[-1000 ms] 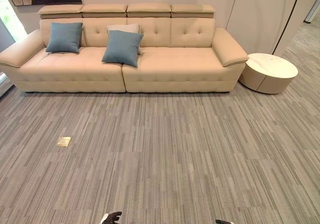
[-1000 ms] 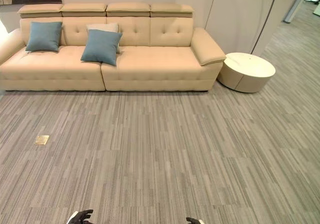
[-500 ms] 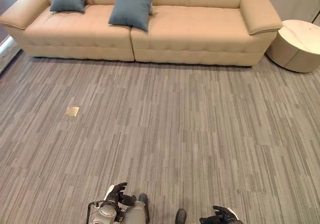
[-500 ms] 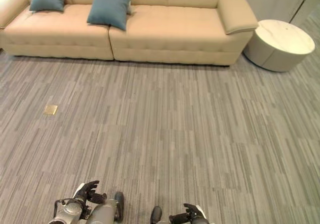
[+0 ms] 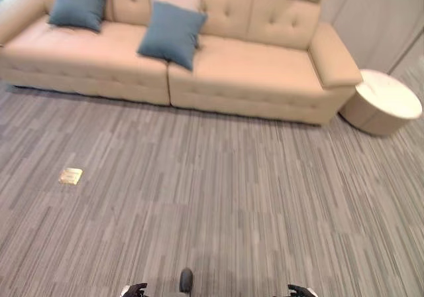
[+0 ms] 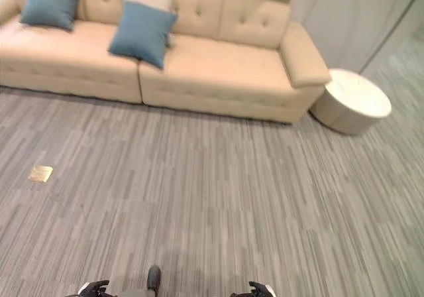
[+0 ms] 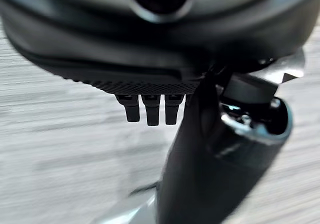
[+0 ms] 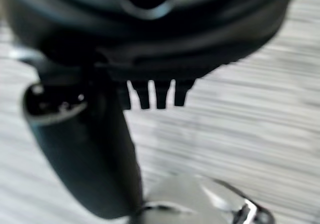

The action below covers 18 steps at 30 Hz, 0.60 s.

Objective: Pick up all the scattered cushions and arrange them neatly on the sofa.

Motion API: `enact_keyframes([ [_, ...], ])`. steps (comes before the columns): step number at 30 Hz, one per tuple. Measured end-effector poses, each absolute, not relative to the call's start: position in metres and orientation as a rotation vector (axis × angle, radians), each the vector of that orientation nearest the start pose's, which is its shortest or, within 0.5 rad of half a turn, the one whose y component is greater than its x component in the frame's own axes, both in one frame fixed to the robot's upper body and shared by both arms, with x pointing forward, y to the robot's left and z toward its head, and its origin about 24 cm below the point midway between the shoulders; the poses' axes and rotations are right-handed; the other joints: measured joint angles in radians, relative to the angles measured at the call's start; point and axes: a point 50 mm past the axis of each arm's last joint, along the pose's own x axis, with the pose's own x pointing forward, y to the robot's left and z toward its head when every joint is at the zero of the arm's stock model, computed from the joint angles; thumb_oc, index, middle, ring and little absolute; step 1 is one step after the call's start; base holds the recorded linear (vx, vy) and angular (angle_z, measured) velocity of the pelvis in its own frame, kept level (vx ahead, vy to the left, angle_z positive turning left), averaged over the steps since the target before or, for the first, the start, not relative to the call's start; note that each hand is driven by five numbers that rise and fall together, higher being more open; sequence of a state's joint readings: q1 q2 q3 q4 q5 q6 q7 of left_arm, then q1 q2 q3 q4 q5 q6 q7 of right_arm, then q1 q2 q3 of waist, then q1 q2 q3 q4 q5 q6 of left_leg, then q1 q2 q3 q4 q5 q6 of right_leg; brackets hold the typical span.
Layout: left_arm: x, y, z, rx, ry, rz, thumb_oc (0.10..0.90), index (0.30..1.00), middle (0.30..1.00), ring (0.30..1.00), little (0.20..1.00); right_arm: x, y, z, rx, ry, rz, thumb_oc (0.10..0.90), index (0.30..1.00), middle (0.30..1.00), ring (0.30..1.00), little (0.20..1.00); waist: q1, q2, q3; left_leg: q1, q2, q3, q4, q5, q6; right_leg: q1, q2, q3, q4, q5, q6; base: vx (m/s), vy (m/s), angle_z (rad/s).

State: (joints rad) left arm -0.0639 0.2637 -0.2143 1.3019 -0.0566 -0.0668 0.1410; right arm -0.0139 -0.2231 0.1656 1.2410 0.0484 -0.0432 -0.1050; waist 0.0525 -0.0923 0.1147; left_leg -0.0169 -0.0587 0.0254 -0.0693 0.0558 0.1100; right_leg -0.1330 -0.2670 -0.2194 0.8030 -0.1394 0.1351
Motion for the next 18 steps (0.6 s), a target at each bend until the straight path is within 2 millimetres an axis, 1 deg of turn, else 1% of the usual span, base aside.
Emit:
enact_keyframes([
  [1, 0.115, 0.244, -0.152, 0.416, 1.124, 0.117, 0.8, 0.9, 0.9, 0.9, 0.9, 0.106, -0.226, -0.159, -0.309, 1.145, -0.102, 0.8, 0.9, 0.9, 0.9, 0.9, 0.0, 0.027, 0.005, 0.03, 0.016, -0.014, -0.013, 0.009, 0.0, -0.034, 0.013, -0.023, -0.03, -0.023, -0.014, 0.4, 0.035, 0.44],
  [2, 0.12, 0.243, -0.151, 0.415, 1.111, 0.117, 0.8, 0.9, 0.9, 0.9, 0.9, 0.114, -0.223, -0.157, -0.305, 1.111, -0.086, 0.8, 0.9, 0.9, 0.9, 0.9, -0.016, 0.045, 0.014, 0.053, 0.022, -0.024, -0.014, -0.001, 0.006, -0.075, 0.028, -0.026, -0.067, -0.025, -0.012, 0.6, 0.014, 0.32],
  [3, 0.126, 0.24, -0.15, 0.409, 1.092, 0.111, 0.8, 0.9, 0.9, 0.9, 0.9, 0.119, -0.223, -0.155, -0.3, 1.086, -0.085, 0.8, 0.9, 0.9, 0.9, 0.9, -0.029, 0.056, 0.018, 0.075, 0.024, -0.032, -0.017, -0.011, 0.005, -0.103, 0.037, -0.027, -0.098, -0.023, -0.013, 0.61, -0.054, 0.33],
  [4, 0.13, 0.234, -0.15, 0.4, 1.079, 0.101, 0.8, 0.9, 0.9, 0.9, 0.9, 0.125, -0.223, -0.152, -0.301, 1.061, -0.083, 0.8, 0.9, 0.9, 0.9, 0.9, -0.047, 0.076, 0.023, 0.098, 0.029, -0.05, -0.019, -0.034, -0.003, -0.127, 0.065, -0.026, -0.218, -0.019, -0.013, 0.57, -0.085, 0.45],
  [5, 0.134, 0.231, -0.15, 0.394, 1.068, 0.094, 0.8, 0.9, 0.9, 0.9, 0.9, 0.127, -0.221, -0.152, -0.298, 1.055, -0.076, 0.8, 0.9, 0.9, 0.9, 0.9, -0.073, 0.084, 0.019, 0.114, 0.033, -0.079, -0.019, -0.049, -0.013, -0.125, 0.101, -0.012, -0.398, -0.002, -0.013, 0.37, -0.062, 0.58],
  [6, 0.138, 0.228, -0.149, 0.392, 1.058, 0.088, 0.8, 0.9, 0.9, 0.9, 0.9, 0.128, -0.219, -0.152, -0.289, 1.05, -0.074, 0.8, 0.9, 0.9, 0.9, 0.9, -0.09, 0.083, 0.02, 0.126, 0.032, -0.097, -0.019, -0.071, -0.019, -0.141, 0.125, -0.003, -0.52, 0.043, -0.01, 0.38, -0.051, 0.6],
  [7, 0.138, 0.229, -0.149, 0.391, 1.061, 0.091, 0.8, 0.9, 0.9, 0.9, 0.9, 0.129, -0.217, -0.152, -0.285, 1.049, -0.07, 0.8, 0.9, 0.9, 0.9, 0.9, -0.093, 0.081, 0.018, 0.14, 0.029, -0.104, -0.019, -0.076, -0.023, -0.139, 0.138, 0.01, -0.619, 0.076, 0.003, 0.47, -0.061, 0.48],
  [8, 0.137, 0.226, -0.15, 0.393, 1.067, 0.08, 0.8, 0.9, 0.9, 0.9, 0.9, 0.13, -0.213, -0.153, -0.272, 1.046, -0.067, 0.8, 0.9, 0.9, 0.9, 0.9, -0.104, 0.073, 0.019, 0.169, 0.023, -0.112, -0.019, -0.094, -0.038, -0.167, 0.145, 0.001, -0.682, 0.137, -0.013, 0.86, -0.155, 0.57],
  [9, 0.128, 0.223, -0.154, 0.398, 1.099, 0.065, 0.8, 0.9, 0.9, 0.9, 0.9, 0.131, -0.209, -0.153, -0.261, 1.051, -0.049, 0.8, 0.9, 0.9, 0.9, 0.9, -0.122, 0.057, 0.003, 0.207, 0.025, -0.145, -0.018, -0.16, -0.045, -0.175, 0.163, -0.011, -0.827, 0.219, -0.002, 0.7, -0.136, 0.55],
  [10, 0.119, 0.219, -0.158, 0.386, 1.124, 0.051, 0.8, 0.9, 0.9, 0.9, 0.9, 0.129, -0.207, -0.154, -0.256, 1.056, -0.043, 0.8, 0.9, 0.9, 0.9, 0.9, -0.125, 0.053, 0.0, 0.225, 0.027, -0.159, -0.018, -0.191, -0.043, -0.18, 0.162, -0.021, -0.839, 0.227, -0.006, 0.7, -0.198, 0.69],
  [11, 0.108, 0.22, -0.161, 0.384, 1.16, 0.045, 0.8, 0.9, 0.9, 0.9, 0.9, 0.124, -0.205, -0.156, -0.246, 1.068, -0.041, 0.8, 0.9, 0.9, 0.9, 0.9, -0.139, 0.037, -0.013, 0.26, 0.037, -0.179, -0.018, -0.212, -0.069, -0.163, 0.159, -0.023, -0.837, 0.268, -0.032, 0.32, -0.105, 0.47],
  [12, 0.1, 0.216, -0.164, 0.376, 1.181, 0.028, 0.8, 0.9, 0.9, 0.9, 0.9, 0.125, -0.208, -0.156, -0.249, 1.068, -0.045, 0.8, 0.9, 0.9, 0.9, 0.9, -0.14, 0.058, -0.017, 0.276, 0.063, -0.194, -0.018, -0.23, -0.077, -0.156, 0.178, -0.025, -0.816, 0.31, -0.054, 0.53, -0.194, 0.74],
  [13, 0.092, 0.211, -0.167, 0.364, 1.209, 0.005, 0.8, 0.9, 0.9, 0.9, 0.9, 0.127, -0.213, -0.154, -0.263, 1.066, -0.056, 0.8, 0.9, 0.9, 0.9, 0.9, -0.148, 0.091, -0.02, 0.285, 0.099, -0.209, 0.01, -0.247, -0.107, -0.145, 0.208, -0.019, -0.786, 0.316, -0.062, 0.46, -0.213, 0.68],
  [14, 0.091, 0.212, -0.167, 0.37, 1.213, -0.006, 0.8, 0.9, 0.9, 0.9, 0.9, 0.128, -0.215, -0.154, -0.271, 1.078, -0.055, 0.8, 0.9, 0.9, 0.9, 0.9, -0.147, 0.09, -0.02, 0.285, 0.115, -0.197, 0.058, -0.228, -0.14, -0.117, 0.221, -0.022, -0.768, 0.309, -0.094, 0.45, -0.213, 0.71],
  [15, 0.089, 0.213, -0.167, 0.371, 1.216, -0.004, 0.8, 0.9, 0.9, 0.9, 0.9, 0.128, -0.216, -0.154, -0.276, 1.088, -0.057, 0.8, 0.9, 0.9, 0.9, 0.9, -0.138, 0.092, -0.019, 0.282, 0.117, -0.194, 0.107, -0.216, -0.16, -0.083, 0.23, -0.026, -0.777, 0.3, -0.127, 0.36, -0.256, 0.4],
  [16, 0.089, 0.215, -0.167, 0.364, 1.217, 0.011, 0.8, 0.9, 0.9, 0.9, 0.9, 0.122, -0.219, -0.156, -0.287, 1.119, -0.063, 0.8, 0.9, 0.9, 0.9, 0.9, -0.119, 0.088, -0.021, 0.25, 0.119, -0.184, 0.241, -0.217, -0.205, -0.036, 0.237, -0.028, -0.786, 0.296, -0.16, 0.18, -0.228, 0.25],
  [17, 0.085, 0.218, -0.167, 0.338, 1.228, 0.045, 0.8, 0.9, 0.9, 0.9, 0.9, 0.123, -0.221, -0.155, -0.3, 1.116, -0.061, 0.8, 0.9, 0.9, 0.9, 0.9, -0.105, 0.085, -0.021, 0.155, 0.103, -0.167, 0.466, -0.185, -0.267, 0.009, 0.24, -0.023, -0.798, 0.267, -0.181, 0.18, -0.229, 0.1],
  [18, 0.09, 0.223, -0.165, 0.324, 1.211, 0.075, 0.8, 0.9, 0.9, 0.9, 0.9, 0.123, -0.224, -0.155, -0.312, 1.117, -0.06, 0.8, 0.9, 0.9, 0.9, 0.9, -0.092, 0.068, -0.014, 0.049, 0.089, -0.148, 0.664, -0.136, -0.322, 0.031, 0.229, -0.018, -0.807, 0.256, -0.187, 0.23, -0.317, 0.01],
])
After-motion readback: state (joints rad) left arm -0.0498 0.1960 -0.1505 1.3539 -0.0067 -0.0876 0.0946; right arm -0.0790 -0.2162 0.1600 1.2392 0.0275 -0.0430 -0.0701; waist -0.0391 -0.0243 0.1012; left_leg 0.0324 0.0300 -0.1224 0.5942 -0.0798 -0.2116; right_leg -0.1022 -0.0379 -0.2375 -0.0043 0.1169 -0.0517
